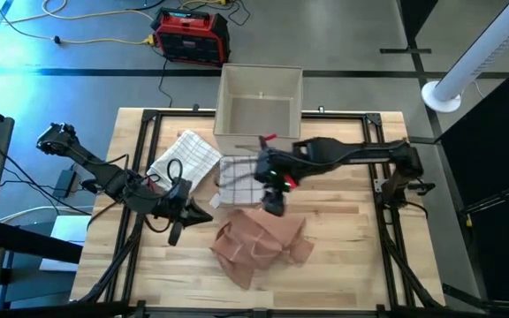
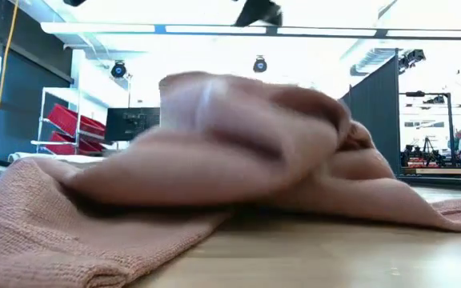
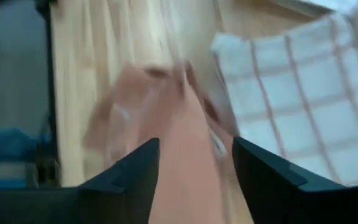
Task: Fold towel
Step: Fold the brown towel
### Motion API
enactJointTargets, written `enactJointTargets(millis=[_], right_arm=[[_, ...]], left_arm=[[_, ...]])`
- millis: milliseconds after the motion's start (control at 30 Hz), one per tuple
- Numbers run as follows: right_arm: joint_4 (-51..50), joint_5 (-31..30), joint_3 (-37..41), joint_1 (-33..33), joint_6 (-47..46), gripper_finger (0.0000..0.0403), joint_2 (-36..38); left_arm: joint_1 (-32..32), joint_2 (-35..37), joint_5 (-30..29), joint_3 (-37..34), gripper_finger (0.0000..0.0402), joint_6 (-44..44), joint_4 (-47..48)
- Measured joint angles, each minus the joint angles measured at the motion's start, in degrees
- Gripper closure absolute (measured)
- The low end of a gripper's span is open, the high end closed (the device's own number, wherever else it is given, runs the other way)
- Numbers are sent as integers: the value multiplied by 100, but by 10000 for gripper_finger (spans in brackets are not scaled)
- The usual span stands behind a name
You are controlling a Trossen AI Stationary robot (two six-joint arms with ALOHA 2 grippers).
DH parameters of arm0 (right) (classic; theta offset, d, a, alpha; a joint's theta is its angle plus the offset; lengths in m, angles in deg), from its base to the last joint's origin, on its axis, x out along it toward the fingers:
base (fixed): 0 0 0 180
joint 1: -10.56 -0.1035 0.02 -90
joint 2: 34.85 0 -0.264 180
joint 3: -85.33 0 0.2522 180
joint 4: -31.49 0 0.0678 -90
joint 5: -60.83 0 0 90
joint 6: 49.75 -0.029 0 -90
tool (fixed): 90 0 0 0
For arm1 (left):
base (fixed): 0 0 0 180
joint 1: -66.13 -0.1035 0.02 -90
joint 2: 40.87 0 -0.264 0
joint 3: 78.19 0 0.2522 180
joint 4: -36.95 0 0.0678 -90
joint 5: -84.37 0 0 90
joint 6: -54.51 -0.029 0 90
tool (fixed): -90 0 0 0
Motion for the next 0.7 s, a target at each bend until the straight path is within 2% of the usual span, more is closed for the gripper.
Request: enactJointTargets(millis=[233,367,433,533,700], right_arm=[[-1719,-1187,-27,-1050,32,201,757],[-2178,-2209,90,-1935,-342,201,787],[-2081,-2554,430,-2294,-416,201,787],[-1630,-2614,1188,-2675,-633,201,778],[443,-2611,2749,-3025,-661,201,772]], left_arm=[[-2,0,-233,1,401,0,231],[-56,0,-240,2,401,-4,332],[-117,0,-233,0,401,3,398],[-171,0,-207,2,401,6,446],[-280,0,107,2,401,86,449]])
